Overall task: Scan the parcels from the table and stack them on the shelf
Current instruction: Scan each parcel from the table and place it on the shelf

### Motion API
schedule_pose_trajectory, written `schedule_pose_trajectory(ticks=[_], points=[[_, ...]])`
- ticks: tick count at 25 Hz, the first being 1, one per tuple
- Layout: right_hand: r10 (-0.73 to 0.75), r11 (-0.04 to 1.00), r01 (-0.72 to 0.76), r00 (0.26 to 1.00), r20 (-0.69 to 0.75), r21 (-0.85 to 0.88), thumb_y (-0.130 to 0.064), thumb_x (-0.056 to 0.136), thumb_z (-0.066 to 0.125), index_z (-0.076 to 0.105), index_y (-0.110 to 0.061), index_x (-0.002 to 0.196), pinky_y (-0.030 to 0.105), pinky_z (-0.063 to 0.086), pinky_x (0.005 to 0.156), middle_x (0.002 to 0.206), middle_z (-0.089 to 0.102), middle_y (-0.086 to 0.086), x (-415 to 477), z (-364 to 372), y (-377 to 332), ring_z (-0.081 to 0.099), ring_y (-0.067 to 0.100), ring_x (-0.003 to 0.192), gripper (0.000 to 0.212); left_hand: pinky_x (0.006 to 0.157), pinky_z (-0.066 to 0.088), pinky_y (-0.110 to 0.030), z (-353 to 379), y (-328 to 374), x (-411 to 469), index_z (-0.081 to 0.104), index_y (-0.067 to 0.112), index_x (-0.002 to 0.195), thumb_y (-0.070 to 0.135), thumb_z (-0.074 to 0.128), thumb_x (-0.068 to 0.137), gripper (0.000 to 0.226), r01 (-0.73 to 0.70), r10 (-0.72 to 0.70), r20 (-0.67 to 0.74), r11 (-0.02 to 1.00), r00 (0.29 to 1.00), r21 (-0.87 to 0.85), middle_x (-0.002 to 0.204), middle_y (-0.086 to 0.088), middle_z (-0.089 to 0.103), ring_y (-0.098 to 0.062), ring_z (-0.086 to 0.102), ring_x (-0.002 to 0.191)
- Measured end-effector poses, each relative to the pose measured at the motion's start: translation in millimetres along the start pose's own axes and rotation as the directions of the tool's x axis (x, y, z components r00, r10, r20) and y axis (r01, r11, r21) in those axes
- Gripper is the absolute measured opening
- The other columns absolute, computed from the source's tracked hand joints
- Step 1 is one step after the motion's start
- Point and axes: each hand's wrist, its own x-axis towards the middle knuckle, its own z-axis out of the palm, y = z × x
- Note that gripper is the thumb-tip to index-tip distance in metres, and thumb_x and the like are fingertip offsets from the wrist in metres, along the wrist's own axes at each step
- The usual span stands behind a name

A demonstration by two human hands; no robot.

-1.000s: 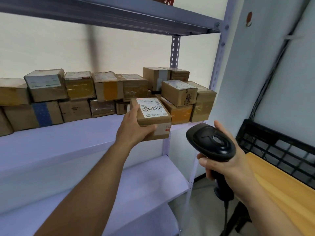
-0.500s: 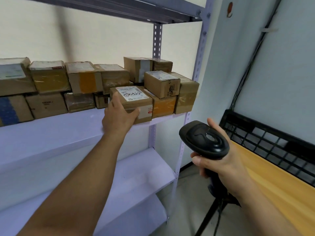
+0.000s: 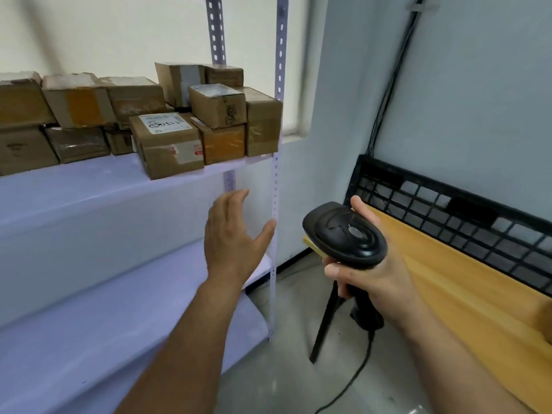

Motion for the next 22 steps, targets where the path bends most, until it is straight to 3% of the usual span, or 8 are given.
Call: schedule_pose_trajectory(ticks=[5, 8, 12, 16, 19, 22], points=[[0.064, 0.997, -0.067, 0.995, -0.076, -0.032, -0.014, 0.058, 0.090, 0.034, -0.057, 0.134, 0.030, 0.048, 0.042, 0.095, 0.069, 0.013, -85.6, -85.6, 5.9, 0.059, 0.030, 0.055, 0.103, 0.095, 0.044, -0.045, 49.4, 79.5, -88.5, 0.052, 0.008, 0.128, 0.039, 0.077, 0.074, 0.067, 0.020, -0.019, 0.182, 1.000, 0.983, -0.006, 0.123, -0.012, 0.054, -0.031, 0.049, 0.114], [0.104, 0.988, -0.116, 0.988, -0.113, -0.101, -0.004, 0.064, 0.087, 0.028, -0.050, 0.139, 0.028, 0.050, 0.044, 0.101, 0.069, 0.009, -134.2, -135.2, 5.7, 0.062, 0.019, 0.055, 0.106, 0.099, 0.040, -0.043, 74.0, 132.3, -128.0, 0.050, 0.010, 0.132, 0.039, 0.079, 0.074, 0.071, -0.003, 0.007, 0.275, 1.000, 0.961, -0.015, 0.129, -0.010, 0.051, -0.030, 0.048, 0.118], [0.133, 0.979, -0.158, 0.974, -0.185, -0.126, -0.014, 0.059, 0.086, 0.026, -0.044, 0.145, 0.029, 0.053, 0.047, 0.121, 0.062, -0.001, -196.9, -201.8, 0.2, 0.066, 0.010, 0.063, 0.109, 0.104, 0.035, -0.040, 106.6, 211.5, -179.5, 0.046, 0.013, 0.138, 0.041, 0.077, 0.076, 0.074, -0.058, 0.079, 0.370, 0.996, 0.926, -0.066, 0.138, -0.008, 0.045, -0.027, 0.041, 0.127], [0.115, 0.978, -0.158, 0.951, -0.286, -0.132, -0.036, 0.056, 0.093, 0.029, -0.052, 0.145, 0.029, 0.057, 0.069, 0.128, 0.064, -0.003, -247.7, -261.6, -0.8, 0.068, 0.012, 0.094, 0.111, 0.107, 0.031, -0.038, 137.8, 274.9, -221.6, 0.040, 0.017, 0.142, 0.047, 0.071, 0.080, 0.075, -0.109, 0.162, 0.467, 0.984, 0.869, -0.139, 0.143, -0.003, 0.039, -0.021, 0.035, 0.133], [0.139, 0.973, -0.197, 0.913, -0.383, -0.116, -0.022, 0.058, 0.093, 0.032, -0.052, 0.141, 0.043, 0.058, 0.054, 0.119, 0.067, 0.001, -285.3, -296.1, -7.3, 0.072, 0.025, 0.087, 0.108, 0.109, 0.028, -0.035, 157.1, 318.6, -247.4, 0.036, 0.020, 0.144, 0.049, 0.068, 0.082, 0.075, -0.144, 0.232, 0.520, 0.968, 0.822, -0.205, 0.146, 0.000, 0.037, -0.018, 0.032, 0.135], [0.127, 0.967, -0.219, 0.858, -0.498, -0.131, -0.019, 0.059, 0.092, 0.033, -0.055, 0.137, 0.034, 0.058, 0.053, 0.122, 0.066, -0.002, -326.2, -328.1, -16.6, 0.072, 0.022, 0.085, 0.104, 0.109, 0.028, -0.031, 175.0, 365.1, -272.6, 0.033, 0.022, 0.146, 0.050, 0.065, 0.084, 0.075, -0.190, 0.328, 0.567, 0.938, 0.756, -0.290, 0.146, 0.003, 0.034, -0.015, 0.030, 0.134]])
